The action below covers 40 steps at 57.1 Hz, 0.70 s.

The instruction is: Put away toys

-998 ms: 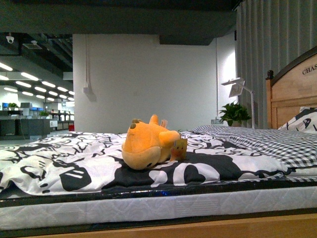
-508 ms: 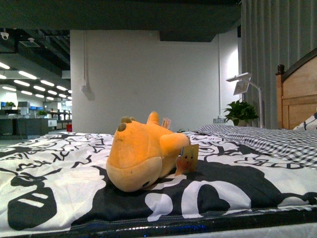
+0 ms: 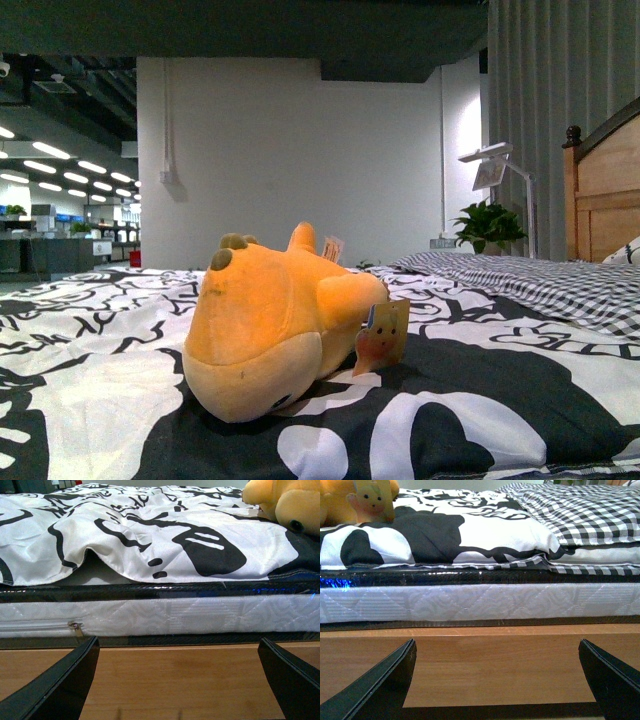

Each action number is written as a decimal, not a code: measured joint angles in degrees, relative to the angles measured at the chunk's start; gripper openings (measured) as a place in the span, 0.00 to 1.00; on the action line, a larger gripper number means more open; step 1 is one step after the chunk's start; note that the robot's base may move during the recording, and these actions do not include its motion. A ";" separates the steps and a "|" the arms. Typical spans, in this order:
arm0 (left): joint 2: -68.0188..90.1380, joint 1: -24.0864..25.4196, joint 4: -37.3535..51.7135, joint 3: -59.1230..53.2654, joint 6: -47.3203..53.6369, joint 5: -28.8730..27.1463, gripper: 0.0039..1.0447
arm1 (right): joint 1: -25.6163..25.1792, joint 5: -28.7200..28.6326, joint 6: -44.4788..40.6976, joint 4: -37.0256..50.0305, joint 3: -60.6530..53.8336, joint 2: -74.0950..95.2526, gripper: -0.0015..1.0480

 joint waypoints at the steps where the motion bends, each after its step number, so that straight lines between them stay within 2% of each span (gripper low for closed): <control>1: 0.00 0.00 0.00 0.00 0.00 -0.02 0.94 | 0.00 0.00 0.00 0.00 0.00 0.00 0.94; 40: 0.07 0.02 0.00 0.00 0.02 0.07 0.94 | 0.00 0.02 0.00 0.00 0.00 0.07 0.94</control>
